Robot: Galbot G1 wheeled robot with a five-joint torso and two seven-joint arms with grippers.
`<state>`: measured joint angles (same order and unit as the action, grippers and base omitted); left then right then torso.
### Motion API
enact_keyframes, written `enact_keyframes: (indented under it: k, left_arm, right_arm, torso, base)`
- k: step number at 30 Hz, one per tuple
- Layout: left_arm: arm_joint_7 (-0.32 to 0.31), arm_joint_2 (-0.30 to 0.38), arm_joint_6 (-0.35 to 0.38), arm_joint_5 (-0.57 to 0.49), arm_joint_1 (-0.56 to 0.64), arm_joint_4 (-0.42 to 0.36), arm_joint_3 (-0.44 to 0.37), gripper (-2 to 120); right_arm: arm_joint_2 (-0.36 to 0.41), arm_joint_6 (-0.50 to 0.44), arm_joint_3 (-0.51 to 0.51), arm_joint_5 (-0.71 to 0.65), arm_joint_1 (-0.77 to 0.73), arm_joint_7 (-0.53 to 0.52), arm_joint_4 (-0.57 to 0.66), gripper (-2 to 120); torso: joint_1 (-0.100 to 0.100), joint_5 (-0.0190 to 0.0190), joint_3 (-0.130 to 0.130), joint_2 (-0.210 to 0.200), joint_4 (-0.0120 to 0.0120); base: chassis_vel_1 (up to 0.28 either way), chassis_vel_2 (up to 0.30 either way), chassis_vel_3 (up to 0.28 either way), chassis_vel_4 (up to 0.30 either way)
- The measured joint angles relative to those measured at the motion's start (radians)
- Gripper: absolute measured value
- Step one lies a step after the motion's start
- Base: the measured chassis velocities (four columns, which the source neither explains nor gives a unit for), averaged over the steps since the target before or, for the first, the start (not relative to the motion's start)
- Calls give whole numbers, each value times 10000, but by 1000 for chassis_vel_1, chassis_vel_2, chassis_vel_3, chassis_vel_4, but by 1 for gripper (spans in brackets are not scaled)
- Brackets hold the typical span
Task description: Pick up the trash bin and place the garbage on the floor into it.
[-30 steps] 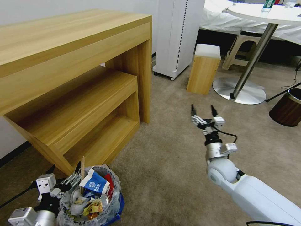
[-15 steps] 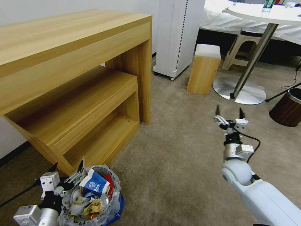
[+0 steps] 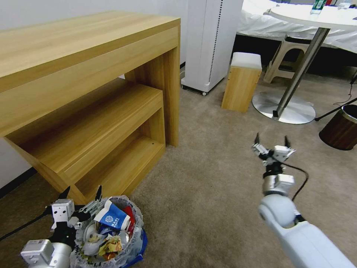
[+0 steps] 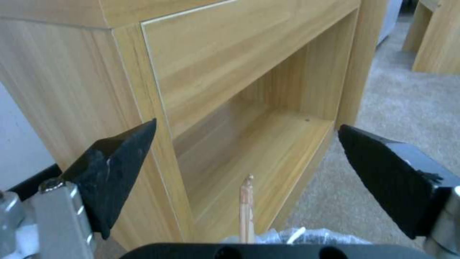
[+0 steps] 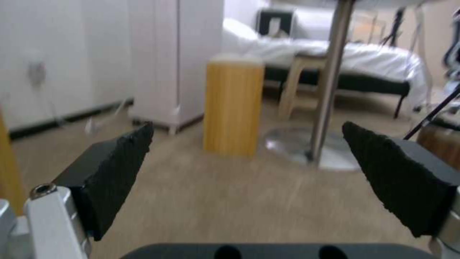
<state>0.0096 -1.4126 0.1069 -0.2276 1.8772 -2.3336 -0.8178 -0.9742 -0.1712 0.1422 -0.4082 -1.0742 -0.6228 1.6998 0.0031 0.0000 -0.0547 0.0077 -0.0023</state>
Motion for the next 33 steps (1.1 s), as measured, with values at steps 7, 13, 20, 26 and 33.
enact_keyframes:
  k: [7,13,20,26,33]
  left_arm:
    - [-64,-35,26,-32,-14,46,-75,100]
    - [-231,-88,125,-59,-23,78,-126,100]
    - [-399,-165,182,-101,-54,208,-109,100]
    - [-545,-159,251,-215,-65,309,-110,100]
    - [-550,-154,259,-224,-64,315,-113,100]
  right_arm:
    - [-158,-170,-519,-24,482,147,-460,100]
    - [-205,-236,-598,241,569,54,-311,100]
    - [-195,-214,-523,367,375,39,8,100]
    - [-218,-399,-442,458,278,75,-24,100]
    - [-219,-414,-436,459,270,89,-27,100]
  torso:
    - [1,-1,0,0,0]
    - [1,0,0,-1,-2]
    - [0,-1,0,0,-2]
    - [1,-1,0,0,-2]
    - [1,0,0,-1,-2]
  base:
    - [0,0,0,0]
    - [0,0,0,0]
    - [0,0,0,0]
    - [0,0,0,0]
    - [0,0,0,0]
